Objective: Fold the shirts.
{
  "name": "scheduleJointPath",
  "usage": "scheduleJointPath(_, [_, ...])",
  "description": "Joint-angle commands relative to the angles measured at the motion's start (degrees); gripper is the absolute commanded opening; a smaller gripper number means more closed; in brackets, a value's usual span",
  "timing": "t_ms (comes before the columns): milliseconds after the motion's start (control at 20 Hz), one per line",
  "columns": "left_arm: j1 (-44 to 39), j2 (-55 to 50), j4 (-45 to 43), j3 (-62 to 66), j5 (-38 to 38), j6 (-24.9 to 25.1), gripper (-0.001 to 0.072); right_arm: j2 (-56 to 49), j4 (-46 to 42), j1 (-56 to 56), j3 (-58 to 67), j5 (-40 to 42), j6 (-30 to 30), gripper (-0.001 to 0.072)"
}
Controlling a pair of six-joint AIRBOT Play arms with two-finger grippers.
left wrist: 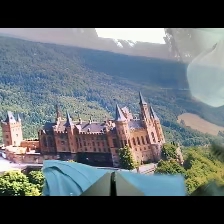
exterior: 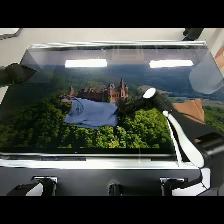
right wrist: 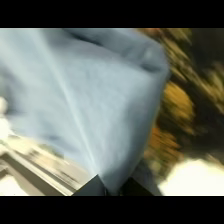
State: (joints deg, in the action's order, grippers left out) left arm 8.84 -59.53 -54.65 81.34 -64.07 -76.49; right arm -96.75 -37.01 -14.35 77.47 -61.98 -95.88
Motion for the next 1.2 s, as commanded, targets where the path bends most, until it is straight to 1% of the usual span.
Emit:
scheduleJointPath(0, [0.02,0.02,-0.04,-0.04,0.02,0.72,0.0026,7.23,0.63,7.48,7.17,-2.60,1.16,0.0029])
scheduleJointPath(100, [0.02,-0.02,-0.04,-0.04,0.04,1.55,0.0026,12.37,-4.83,14.86,11.72,-6.58,-5.01,0.0029])
scheduleJointPath(200, [0.02,0.00,-0.04,-0.04,0.04,1.55,0.0026,17.00,-9.88,22.73,14.53,-12.33,-8.59,0.0029])
scheduleJointPath(300, [0.02,0.00,-0.04,-0.04,0.04,1.55,0.0026,21.40,-14.21,30.29,15.06,-17.51,-11.06,0.0030])
scheduleJointPath(450, [0.02,0.00,-0.04,-0.04,0.02,1.57,0.0026,26.10,-19.10,40.48,15.06,-23.63,-12.48,0.0030])
scheduleJointPath(550, [0.02,0.00,-0.02,-0.04,0.02,2.10,0.0026,27.76,-19.78,46.40,15.04,-27.32,-14.69,0.0030])
scheduleJointPath(650, [0.02,0.00,-0.02,-0.04,0.02,2.21,0.0026,29.03,-20.02,51.58,15.06,-31.50,-15.30,0.0030])
scheduleJointPath(750, [0.02,0.00,-0.02,-0.04,0.02,2.47,0.0026,30.25,-21.51,56.24,15.06,-33.51,-17.42,0.0030])
scheduleJointPath(850, [0.02,0.00,-0.02,-0.04,0.02,3.04,0.0026,31.12,-23.74,59.98,15.04,-35.74,-18.18,0.0030])
scheduleJointPath(900, [0.02,-0.02,-0.02,-0.04,0.07,3.04,0.0026,31.23,-26.64,60.96,15.04,-40.04,-18.21,0.0031])
scheduleJointPath(950, [0.00,-0.02,-0.02,-0.04,0.22,3.04,0.0026,31.26,-32.89,61.09,14.71,-44.44,-18.14,0.0031])
scheduleJointPath(1000, [0.00,-0.02,0.00,-0.04,0.55,3.04,0.0026,32.33,-37.07,60.94,13.33,-44.13,-17.68,0.0031])
scheduleJointPath(1150, [0.00,-0.02,0.00,-0.04,1.07,3.02,0.0026,35.85,-43.69,60.94,3.15,-44.15,-17.51,0.0032])
